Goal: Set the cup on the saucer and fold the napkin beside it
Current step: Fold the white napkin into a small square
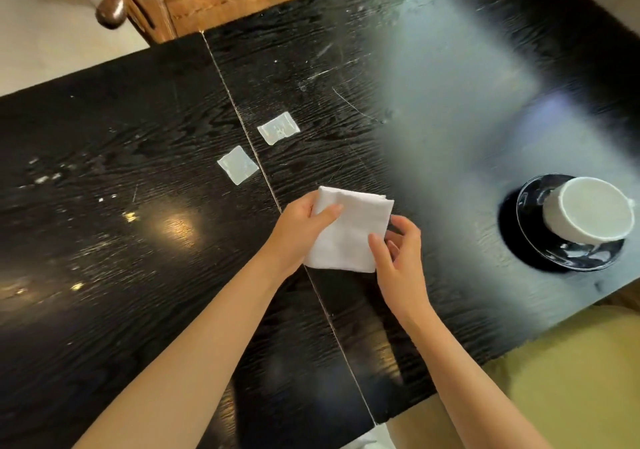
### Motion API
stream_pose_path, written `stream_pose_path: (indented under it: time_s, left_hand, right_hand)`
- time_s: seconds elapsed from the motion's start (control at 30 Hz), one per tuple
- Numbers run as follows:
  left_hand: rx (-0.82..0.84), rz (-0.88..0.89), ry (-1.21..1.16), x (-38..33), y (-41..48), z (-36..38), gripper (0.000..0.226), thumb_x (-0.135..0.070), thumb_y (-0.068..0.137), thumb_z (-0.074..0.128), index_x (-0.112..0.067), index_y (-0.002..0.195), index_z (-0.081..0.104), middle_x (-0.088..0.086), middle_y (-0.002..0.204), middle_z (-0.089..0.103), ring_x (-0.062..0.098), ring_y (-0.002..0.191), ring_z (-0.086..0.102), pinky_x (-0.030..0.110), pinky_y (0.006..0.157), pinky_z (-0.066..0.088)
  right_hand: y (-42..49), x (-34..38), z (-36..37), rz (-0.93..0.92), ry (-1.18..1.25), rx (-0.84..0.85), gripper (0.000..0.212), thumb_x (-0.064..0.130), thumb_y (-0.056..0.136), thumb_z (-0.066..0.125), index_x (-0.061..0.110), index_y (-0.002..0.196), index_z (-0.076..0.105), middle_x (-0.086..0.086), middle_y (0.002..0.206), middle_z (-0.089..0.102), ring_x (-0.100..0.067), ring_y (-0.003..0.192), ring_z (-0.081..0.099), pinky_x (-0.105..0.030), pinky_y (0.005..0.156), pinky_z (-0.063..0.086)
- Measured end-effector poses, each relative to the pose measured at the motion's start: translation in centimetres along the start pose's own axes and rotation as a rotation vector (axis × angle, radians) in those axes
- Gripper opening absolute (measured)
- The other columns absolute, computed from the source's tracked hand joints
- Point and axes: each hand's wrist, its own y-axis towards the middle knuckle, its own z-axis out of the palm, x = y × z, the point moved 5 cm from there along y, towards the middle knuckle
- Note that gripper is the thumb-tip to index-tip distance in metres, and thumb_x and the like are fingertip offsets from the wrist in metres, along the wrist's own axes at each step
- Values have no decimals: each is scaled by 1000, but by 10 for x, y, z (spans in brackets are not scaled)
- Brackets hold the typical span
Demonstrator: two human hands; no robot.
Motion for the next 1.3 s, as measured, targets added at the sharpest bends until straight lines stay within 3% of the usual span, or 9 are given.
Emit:
stream_pose_path:
  time_s: [0.1,0.2,0.33,0.43,0.53,0.7,0.93,1.1,1.3]
  left_hand:
    - [26,64,-166,-26,-14,5,13,-16,88,62,-20,99,65,2,99,71,18,91,68,34,82,56]
    - [48,107,-264,-56,-23,3,10,-17,86,62,-17,96,66,2,93,72,18,87,68,36,81,56]
    - [-65,163,-291,-96,-30,-4,28,-35,88,60,-13,105,65,6,99,70,18,90,67,35,79,56]
    - [-256,242,-139,-128,-36,-9,25,-45,90,53,-21,87,61,2,85,66,18,82,64,35,76,53]
    - [-238,333,-164,-161,-39,-10,21,-42,93,50,-25,81,56,-1,82,62,16,79,61,35,75,52]
    - [-94,386,-273,-202,-31,1,25,-40,92,52,-17,91,58,6,90,63,18,84,62,37,76,52]
    - [14,358,-246,-252,-23,62,29,-41,93,51,-13,92,59,9,90,65,24,85,65,36,72,54]
    - [-27,293,-3,-240,-7,145,41,-44,97,39,-7,100,58,12,99,64,26,90,61,34,77,52]
    - [-114,293,221,-211,44,238,51,-44,96,38,1,107,58,20,106,64,36,100,59,46,89,48]
  right_hand:
    - [16,38,-5,143,136,-55,39,53,90,42,23,114,46,15,101,55,2,87,55,-14,66,45]
    - [27,71,-12,57,107,-197,37,46,92,44,11,94,58,9,79,58,-1,66,53,-8,53,41]
    - [29,115,-14,-83,31,-274,40,42,92,48,3,84,56,4,68,54,-1,55,45,-13,48,36]
    - [29,153,-20,-180,-75,-340,43,41,94,44,4,75,51,6,58,47,-4,49,40,-21,48,31]
    - [30,191,-39,-291,-155,-478,48,36,97,40,17,54,34,4,47,32,-6,44,36,-25,46,23]
    - [36,235,-72,-374,-193,-556,49,34,97,40,18,53,27,4,47,28,-10,44,31,-28,47,19]
    - [41,256,-142,-450,-203,-520,41,33,96,45,9,63,39,5,56,34,-9,51,29,-22,50,27]
    - [53,222,-209,-336,-118,-642,45,30,96,43,20,55,28,8,53,32,-7,49,29,-21,49,26]
    - [86,148,-281,-170,-95,-650,43,32,97,42,23,55,32,8,54,38,-8,51,34,-25,51,28]
